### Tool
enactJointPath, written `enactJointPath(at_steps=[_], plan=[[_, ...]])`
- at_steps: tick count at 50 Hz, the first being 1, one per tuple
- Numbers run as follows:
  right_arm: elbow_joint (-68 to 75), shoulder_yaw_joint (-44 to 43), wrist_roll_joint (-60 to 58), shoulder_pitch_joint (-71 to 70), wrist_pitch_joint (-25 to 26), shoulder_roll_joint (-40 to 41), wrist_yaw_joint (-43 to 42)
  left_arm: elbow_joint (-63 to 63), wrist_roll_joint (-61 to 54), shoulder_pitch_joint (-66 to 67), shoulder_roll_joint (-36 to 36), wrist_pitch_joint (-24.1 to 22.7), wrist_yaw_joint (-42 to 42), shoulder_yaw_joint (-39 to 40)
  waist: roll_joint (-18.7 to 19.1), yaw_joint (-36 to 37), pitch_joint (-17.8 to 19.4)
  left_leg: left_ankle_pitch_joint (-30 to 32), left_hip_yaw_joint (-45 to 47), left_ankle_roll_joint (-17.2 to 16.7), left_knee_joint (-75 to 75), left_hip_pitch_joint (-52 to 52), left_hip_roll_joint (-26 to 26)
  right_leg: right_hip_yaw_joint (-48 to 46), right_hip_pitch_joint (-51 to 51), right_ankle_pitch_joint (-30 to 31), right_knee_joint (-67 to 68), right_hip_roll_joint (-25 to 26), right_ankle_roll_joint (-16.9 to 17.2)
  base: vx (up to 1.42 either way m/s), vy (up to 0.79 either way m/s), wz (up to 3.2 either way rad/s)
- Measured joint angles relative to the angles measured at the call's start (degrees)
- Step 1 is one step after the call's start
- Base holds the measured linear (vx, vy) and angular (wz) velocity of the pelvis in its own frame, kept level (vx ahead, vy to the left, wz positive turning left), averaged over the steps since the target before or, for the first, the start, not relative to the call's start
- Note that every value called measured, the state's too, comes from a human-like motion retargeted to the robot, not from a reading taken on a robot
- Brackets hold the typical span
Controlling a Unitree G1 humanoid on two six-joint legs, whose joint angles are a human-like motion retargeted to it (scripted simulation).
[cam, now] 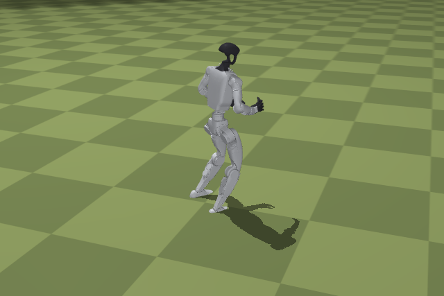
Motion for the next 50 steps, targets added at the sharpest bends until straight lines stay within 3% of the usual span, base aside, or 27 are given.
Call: enactJointPath(at_steps=[15, 23, 28, 35, 40, 50], plan=[[1.33, -0.86, -1.37, -0.23, 1.22, -0.33, -2.71, 2.65, -1.61, -1.88, -1.29, 0.83, 2.51, -1.99, 0.72, -1.01, -1.1, -4.05, 1.07, 1.38, -2.33, -3.81, -6.64, 0.55, -7.84, -0.4, 5.07, -3.22, 1.03, -0.08, 0.02, 0.0], [2.11, 1.14, -2.38, -0.59, 2.25, 0.69, -5.01, 0.84, -4.84, -0.52, -2.37, 0.77, 4.37, -2.83, 1.37, -1.14, -0.74, -8.19, 2.27, 2.54, 6.2, -2.92, -6.1, 0.62, -12.1, -0.71, 10.27, -4.98, 1.35, -0.11, 0.08, 0.01], [0.79, 2.86, -2.29, -2.56, 3.14, 0.77, -6.23, -1.36, -9.02, -1.21, -1.55, 0.85, 4.88, -2.46, 2.58, -1.08, -0.25, -9.08, 0.52, 1.6, 11.98, -0.38, -4.86, 1.22, -14.34, 0.32, 10.64, -3.99, 1.17, -0.14, 0.14, -0.19], [-0.72, 3.05, -3.79, -4.61, 3.73, 0.0, -7.25, -2.56, -13.0, -2.1, -1.22, 1.04, 3.42, -3.18, 4.41, -1.51, -0.02, -12.87, -2.04, 1.27, 7.0, 3.3, -4.54, 2.85, -17.66, 5.62, 6.24, -2.29, 3.12, -0.19, 0.21, -0.36], [-0.35, 0.88, -7.34, -4.79, 3.91, 0.45, -9.0, -2.57, -12.44, -3.24, -0.79, 0.88, 2.59, -3.82, 2.98, -2.79, 0.01, -17.9, 0.35, 5.2, -0.91, 2.15, -5.68, 4.75, -21.76, 10.53, 3.12, -3.74, 6.58, -0.27, 0.22, -0.18], [1.91, -7.45, -15.42, 1.67, 3.6, 0.55, -13.48, 1.12, -9.22, -1.57, -1.61, 2.01, 7.84, 1.12, -2.23, -4.12, -1.19, -10.69, 1.64, 7.14, -8.72, -4.22, -7.4, 4.45, -30.01, 18.85, 5.47, -6.95, 10.38, -0.26, 0.14, -0.01]])
